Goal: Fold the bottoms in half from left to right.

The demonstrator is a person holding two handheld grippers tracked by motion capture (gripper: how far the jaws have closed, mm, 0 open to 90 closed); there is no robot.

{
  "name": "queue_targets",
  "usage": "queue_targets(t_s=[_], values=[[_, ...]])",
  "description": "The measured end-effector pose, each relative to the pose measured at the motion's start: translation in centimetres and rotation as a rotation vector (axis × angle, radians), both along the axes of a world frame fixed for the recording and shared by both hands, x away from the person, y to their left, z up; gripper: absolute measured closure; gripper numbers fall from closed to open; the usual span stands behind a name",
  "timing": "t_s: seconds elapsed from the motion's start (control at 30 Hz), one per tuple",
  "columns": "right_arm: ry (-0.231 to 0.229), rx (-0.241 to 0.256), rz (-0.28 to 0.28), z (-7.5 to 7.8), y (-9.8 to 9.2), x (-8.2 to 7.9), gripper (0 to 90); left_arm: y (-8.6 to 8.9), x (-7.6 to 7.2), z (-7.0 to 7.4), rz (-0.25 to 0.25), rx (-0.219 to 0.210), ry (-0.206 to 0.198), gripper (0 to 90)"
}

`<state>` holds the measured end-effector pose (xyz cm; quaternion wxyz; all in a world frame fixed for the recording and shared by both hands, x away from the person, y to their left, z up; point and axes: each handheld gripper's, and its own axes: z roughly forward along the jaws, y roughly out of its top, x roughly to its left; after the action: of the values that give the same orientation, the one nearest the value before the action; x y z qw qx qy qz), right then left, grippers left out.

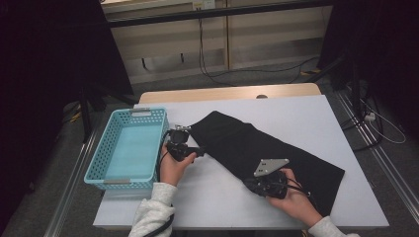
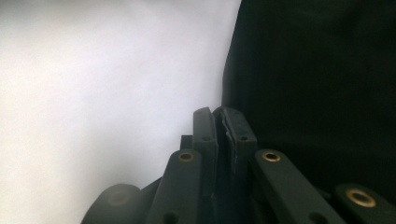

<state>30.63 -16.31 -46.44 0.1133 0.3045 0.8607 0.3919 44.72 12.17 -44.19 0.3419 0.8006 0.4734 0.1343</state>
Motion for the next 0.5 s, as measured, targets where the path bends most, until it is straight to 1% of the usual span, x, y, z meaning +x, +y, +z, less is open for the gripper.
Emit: queue_targets(t_s=[0.03,0.07,0.13,0.17,0.2,0.23,0.27,0.3,0.33,0.4,0.47,0.5], values=[[0.012,0.014,0.004,-0.1,-0.1,-0.1,83.9,0.1,0.1,-0.1,0.005,-0.003,0.009,12.0],[0.017,0.024,-0.002,-0.1,-0.1,-0.1,82.4,0.1,0.3,-0.2,0.014,0.001,0.007,11.9],[0.017,0.027,-0.005,-0.1,-0.1,-0.1,75.1,0.1,0.5,-0.2,0.023,-0.006,0.012,11.7],[0.013,0.024,-0.005,-0.1,-0.1,-0.2,67.5,0.0,0.5,-0.2,0.03,-0.004,0.007,11.6],[0.016,0.025,-0.01,0.0,-0.1,-0.2,61.9,0.1,0.6,0.0,0.025,0.002,0.006,11.6],[0.018,0.029,-0.011,0.1,-0.1,-0.2,60.1,0.0,0.7,0.0,0.035,-0.006,0.004,11.6],[0.009,0.03,-0.014,0.2,-0.1,-0.3,57.5,0.0,0.9,0.2,0.029,-0.001,0.011,11.6],[0.005,0.032,-0.021,0.4,-0.2,-0.3,51.6,-0.1,1.0,0.2,0.042,-0.011,0.006,11.6],[-0.001,0.035,-0.036,0.5,-0.3,-0.2,48.2,-0.1,1.2,0.2,0.039,-0.002,0.01,11.7],[-0.014,0.037,-0.053,0.7,-0.8,-0.1,44.6,0.0,1.7,0.2,0.052,-0.002,0.009,11.8],[-0.018,0.057,-0.08,1.0,-1.3,0.1,38.1,0.1,2.2,0.2,0.052,-0.008,0.017,11.7],[-0.018,0.069,-0.089,1.1,-1.6,0.1,37.1,0.0,2.4,0.2,0.058,-0.013,0.019,11.8]])
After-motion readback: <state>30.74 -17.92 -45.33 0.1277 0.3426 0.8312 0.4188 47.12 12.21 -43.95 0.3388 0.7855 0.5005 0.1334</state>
